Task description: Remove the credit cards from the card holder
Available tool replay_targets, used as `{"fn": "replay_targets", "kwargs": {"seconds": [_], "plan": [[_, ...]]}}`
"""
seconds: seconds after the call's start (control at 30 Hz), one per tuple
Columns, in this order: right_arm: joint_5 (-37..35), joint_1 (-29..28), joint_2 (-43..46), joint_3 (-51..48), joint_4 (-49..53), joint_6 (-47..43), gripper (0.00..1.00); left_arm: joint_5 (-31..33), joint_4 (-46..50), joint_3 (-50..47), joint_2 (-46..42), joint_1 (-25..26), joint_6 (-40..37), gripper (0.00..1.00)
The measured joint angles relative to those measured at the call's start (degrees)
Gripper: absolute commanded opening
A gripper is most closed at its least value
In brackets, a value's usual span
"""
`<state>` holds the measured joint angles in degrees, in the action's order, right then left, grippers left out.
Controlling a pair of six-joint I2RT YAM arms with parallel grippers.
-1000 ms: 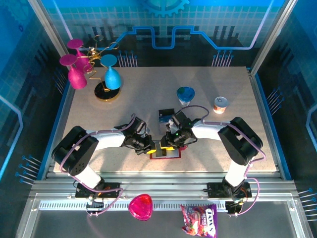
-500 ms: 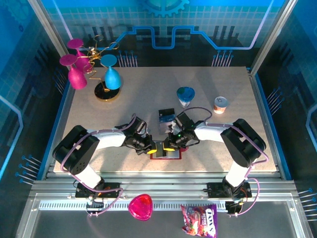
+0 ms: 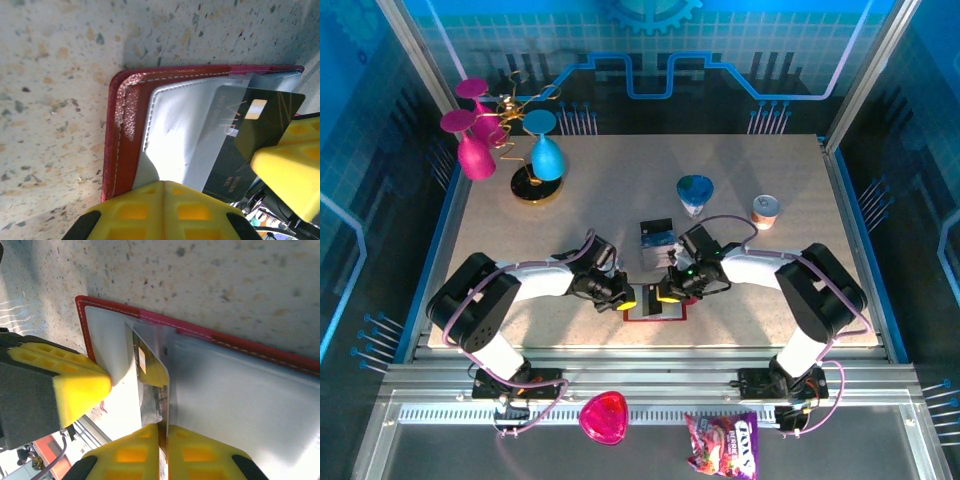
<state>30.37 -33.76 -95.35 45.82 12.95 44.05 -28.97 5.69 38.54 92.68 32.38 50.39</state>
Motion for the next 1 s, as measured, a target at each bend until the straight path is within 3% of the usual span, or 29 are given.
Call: {"fn": "replay_targets", "kwargs": {"seconds": [0.53, 1.0], "plan": [[-2.6, 2.1, 3.5, 0.8, 9.1, -5.6, 0.1, 0.0, 0.0, 0.0, 0.0, 0.0, -0.1, 0.06], [-2.9, 0.8, 3.6, 1.6, 9.0, -4.4, 0.14, 0.0, 0.0, 0.0, 0.0, 0.0, -0.9, 0.07]]}}
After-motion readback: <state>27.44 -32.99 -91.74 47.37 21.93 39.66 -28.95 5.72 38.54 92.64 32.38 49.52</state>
